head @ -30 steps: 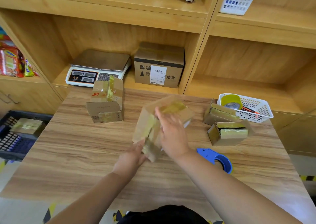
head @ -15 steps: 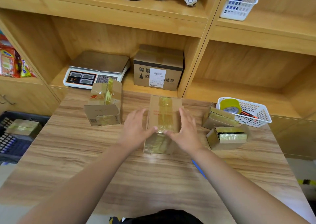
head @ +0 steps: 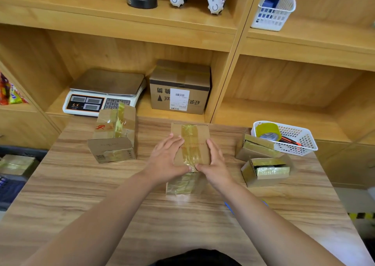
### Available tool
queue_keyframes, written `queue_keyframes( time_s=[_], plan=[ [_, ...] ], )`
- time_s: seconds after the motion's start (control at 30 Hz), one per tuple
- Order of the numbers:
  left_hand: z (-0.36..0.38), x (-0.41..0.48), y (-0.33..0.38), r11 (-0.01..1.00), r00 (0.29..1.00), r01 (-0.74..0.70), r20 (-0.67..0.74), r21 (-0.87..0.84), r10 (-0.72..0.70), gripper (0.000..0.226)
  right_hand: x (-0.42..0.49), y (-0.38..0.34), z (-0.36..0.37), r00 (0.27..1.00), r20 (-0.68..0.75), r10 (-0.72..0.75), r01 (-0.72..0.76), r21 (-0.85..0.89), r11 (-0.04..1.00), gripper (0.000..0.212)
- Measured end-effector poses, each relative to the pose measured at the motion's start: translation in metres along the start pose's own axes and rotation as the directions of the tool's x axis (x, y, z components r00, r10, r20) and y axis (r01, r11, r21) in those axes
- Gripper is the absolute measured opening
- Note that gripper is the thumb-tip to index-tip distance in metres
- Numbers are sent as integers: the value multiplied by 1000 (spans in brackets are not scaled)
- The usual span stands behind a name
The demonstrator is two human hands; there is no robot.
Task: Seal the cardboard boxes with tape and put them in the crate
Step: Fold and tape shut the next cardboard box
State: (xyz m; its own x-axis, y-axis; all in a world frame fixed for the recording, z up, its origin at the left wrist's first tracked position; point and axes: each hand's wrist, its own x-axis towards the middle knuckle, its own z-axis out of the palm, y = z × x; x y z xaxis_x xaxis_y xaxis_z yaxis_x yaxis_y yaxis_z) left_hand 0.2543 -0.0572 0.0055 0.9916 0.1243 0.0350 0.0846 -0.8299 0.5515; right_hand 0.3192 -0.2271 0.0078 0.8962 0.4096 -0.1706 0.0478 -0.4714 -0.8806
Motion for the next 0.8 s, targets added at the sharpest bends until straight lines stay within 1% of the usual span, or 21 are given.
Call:
queue_keyframes(
  time_s=[0.1, 0.17, 0.3, 0.37, 0.47, 0.53, 0.6, 0.7, 0.77, 0.8],
  plan=[
    [6, 7, 3, 999, 996, 38, -78, -23, -40, 85, 1, 2, 2, 999, -23, -33, 31, -58, 998, 78],
    [5, 14, 3, 999, 995, 45, -90, 19, -43, 84, 1, 3, 4, 999, -23, -44, 43, -69, 997, 73],
    [-9, 29, 3, 993, 999, 41, -27, 107, -38, 94, 4, 1, 5, 999, -14, -51, 49, -100, 994, 68],
    [-17, 39, 3, 988, 998, 46, 40, 149, -53, 108, 4, 3, 5, 999, -13, -49, 47, -101, 994, 70],
    [-24, 54, 3, 972, 982, -7, 187, 237, -39, 128, 3, 7, 4, 998, -6, -68, 67, -95, 993, 76],
    [-27, 65, 1, 965, 959, -29, 279, 260, -47, 134, 6, 8, 1, 997, -1, -78, 78, -92, 993, 81],
    [-28, 74, -1, 968, 934, -22, 349, 251, -70, 138, 11, 7, -1, 996, 4, -86, 86, -130, 988, 88],
    [-29, 84, -3, 973, 923, 13, 371, 228, -100, 141, 23, 1, -10, 990, 38, -135, 140, -295, 945, 108],
    [-30, 90, -5, 977, 925, 34, 363, 208, -110, 143, 35, -5, -18, 979, 112, -173, 204, -398, 894, 119],
    [-30, 91, -6, 980, 927, 36, 361, 196, -106, 143, 42, -8, -22, 970, 170, -172, 230, -418, 879, 124]
  ],
)
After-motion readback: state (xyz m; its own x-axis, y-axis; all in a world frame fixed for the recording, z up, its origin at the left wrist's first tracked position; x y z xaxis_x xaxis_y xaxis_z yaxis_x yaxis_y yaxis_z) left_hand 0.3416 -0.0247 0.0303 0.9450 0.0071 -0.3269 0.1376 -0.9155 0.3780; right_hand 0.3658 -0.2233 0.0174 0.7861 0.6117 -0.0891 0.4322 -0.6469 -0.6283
